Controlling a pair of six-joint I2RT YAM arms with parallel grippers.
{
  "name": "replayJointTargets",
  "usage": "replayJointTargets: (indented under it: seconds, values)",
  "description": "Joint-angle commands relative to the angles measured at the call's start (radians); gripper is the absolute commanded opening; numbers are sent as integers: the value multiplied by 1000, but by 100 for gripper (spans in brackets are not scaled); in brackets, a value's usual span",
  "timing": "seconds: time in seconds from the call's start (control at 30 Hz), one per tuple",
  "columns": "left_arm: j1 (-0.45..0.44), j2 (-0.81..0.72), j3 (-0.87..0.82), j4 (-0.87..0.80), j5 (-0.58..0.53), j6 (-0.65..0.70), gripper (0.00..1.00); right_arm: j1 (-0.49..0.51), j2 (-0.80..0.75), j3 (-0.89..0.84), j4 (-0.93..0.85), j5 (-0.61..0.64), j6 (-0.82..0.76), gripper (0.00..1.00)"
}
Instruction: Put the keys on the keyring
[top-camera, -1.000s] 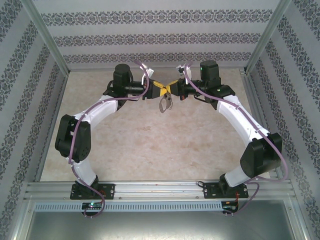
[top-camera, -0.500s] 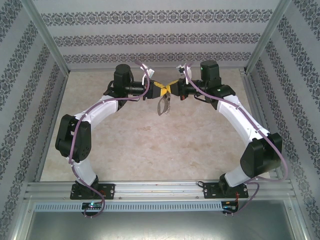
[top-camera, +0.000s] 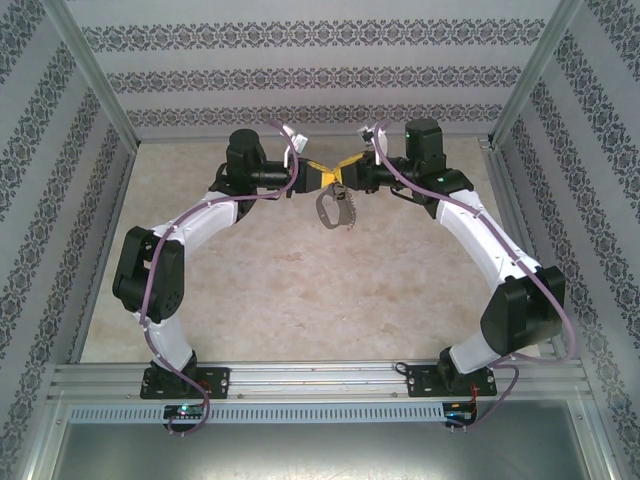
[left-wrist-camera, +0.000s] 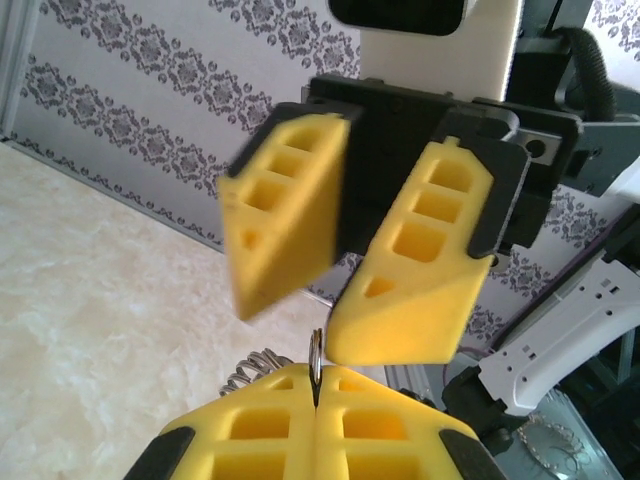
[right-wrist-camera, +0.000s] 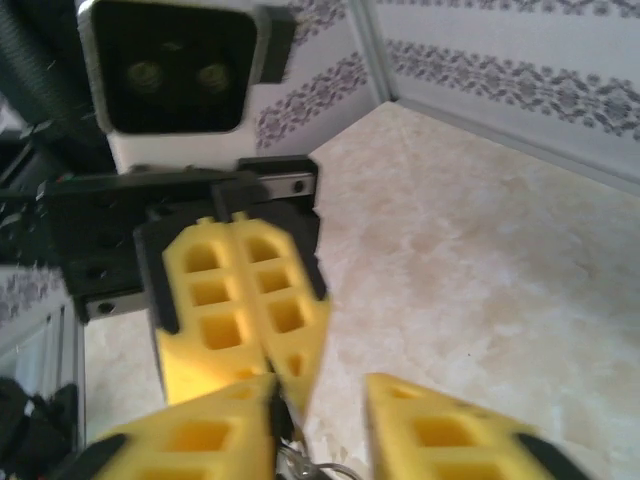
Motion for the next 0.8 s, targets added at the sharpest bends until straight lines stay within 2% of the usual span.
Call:
replayJointTargets:
  seconds: [0.0,0.17,0.3,0.4,0.77]
  values:
    - [-9,-10,-11,140,-16,-45,0,-39,-94,-73,119,32,93,39]
    - [-10,-45,-35,114,-65,-22,0,-77,-227,-244,297,82,220,43]
    - [-11,-77,-57,104,-115,-20,0,-60,-298,-398,479,142,331,45]
    - [-16,-94,-64,93,-142,-24,0,-23,-322,-468,553,181,348,46]
    - [-42,-120,-53,17,-151,10,0,65,-228,-463,631,182,348,46]
